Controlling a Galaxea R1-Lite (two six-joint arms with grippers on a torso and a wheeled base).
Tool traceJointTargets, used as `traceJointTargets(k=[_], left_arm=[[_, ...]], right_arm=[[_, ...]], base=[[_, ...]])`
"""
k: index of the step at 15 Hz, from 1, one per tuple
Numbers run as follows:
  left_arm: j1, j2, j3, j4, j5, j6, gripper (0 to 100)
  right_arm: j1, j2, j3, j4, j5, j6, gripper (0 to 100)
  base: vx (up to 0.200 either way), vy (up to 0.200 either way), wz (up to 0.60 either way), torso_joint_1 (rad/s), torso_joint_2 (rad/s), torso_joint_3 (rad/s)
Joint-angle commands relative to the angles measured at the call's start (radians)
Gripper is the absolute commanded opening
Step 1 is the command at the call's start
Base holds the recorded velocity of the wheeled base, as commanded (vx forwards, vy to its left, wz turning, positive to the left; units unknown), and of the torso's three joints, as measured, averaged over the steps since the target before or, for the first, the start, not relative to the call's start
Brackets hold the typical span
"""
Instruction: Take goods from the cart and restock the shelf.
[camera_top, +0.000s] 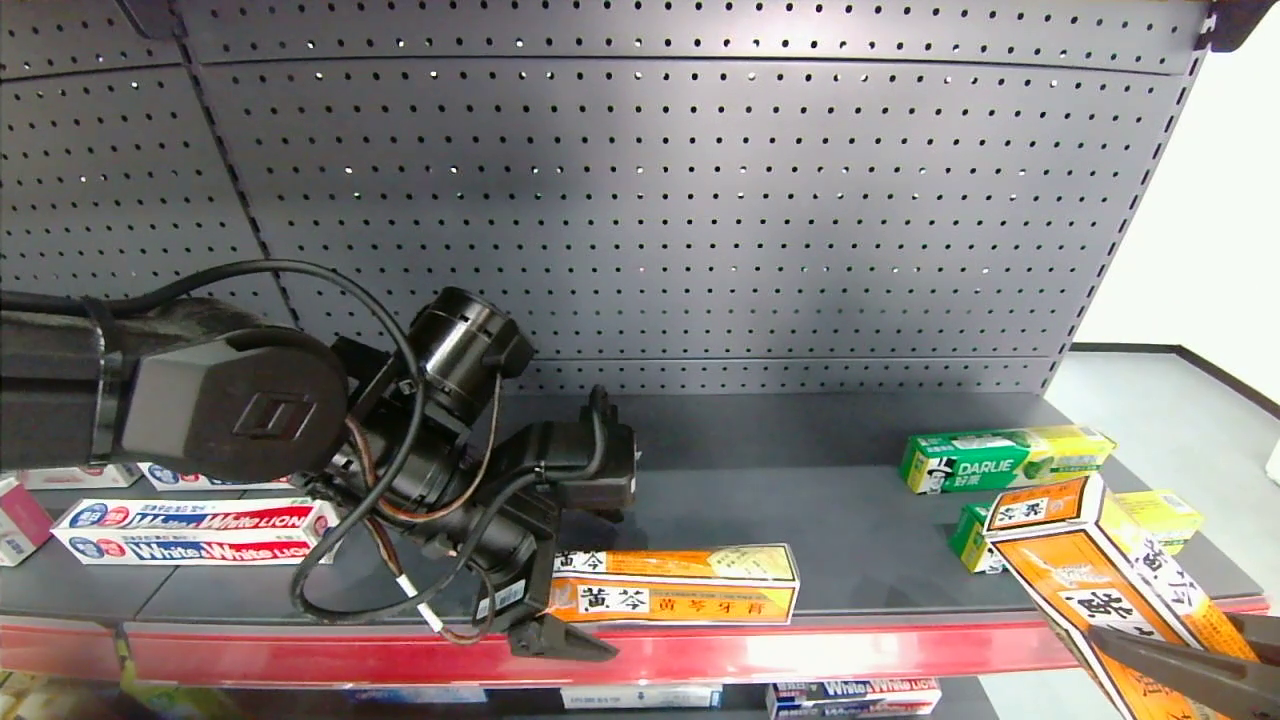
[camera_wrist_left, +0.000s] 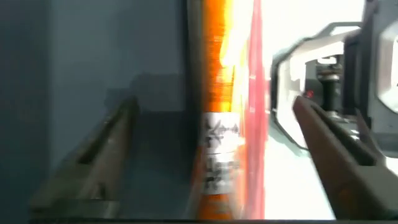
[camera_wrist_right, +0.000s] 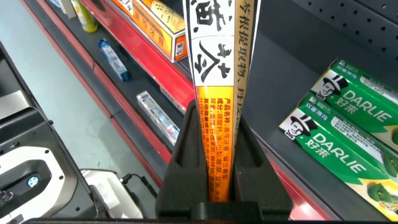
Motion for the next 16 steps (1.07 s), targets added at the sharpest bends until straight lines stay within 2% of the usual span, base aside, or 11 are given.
traceJointTargets(k=[1,4,7,16], left_arm=[[0.012,0.001,-0.011,-0.015,0.002,0.000,100],[0.026,0.000,-0.029,-0.018,0.006,-0.003,100],[0.052,-0.005,-0.026,-0.018,0.045,0.000,100],[0.069,0.004,-0.025,-0.021,0.057,0.000,100]], right_arm=[[0.000,-0.002,0.003,-0.001,0.000,0.000,0],[0.000,-0.003,0.002,-0.001,0.000,0.000,0],[0.000,-0.003,0.002,-0.001,0.001,0.000,0],[0.000,-0.003,0.006,-0.001,0.000,0.000,0]], base=[[0.000,0.000,0.00,0.000,0.00,0.000],[0.000,0.000,0.00,0.000,0.00,0.000],[0.000,0.000,0.00,0.000,0.00,0.000],[0.000,0.000,0.00,0.000,0.00,0.000]])
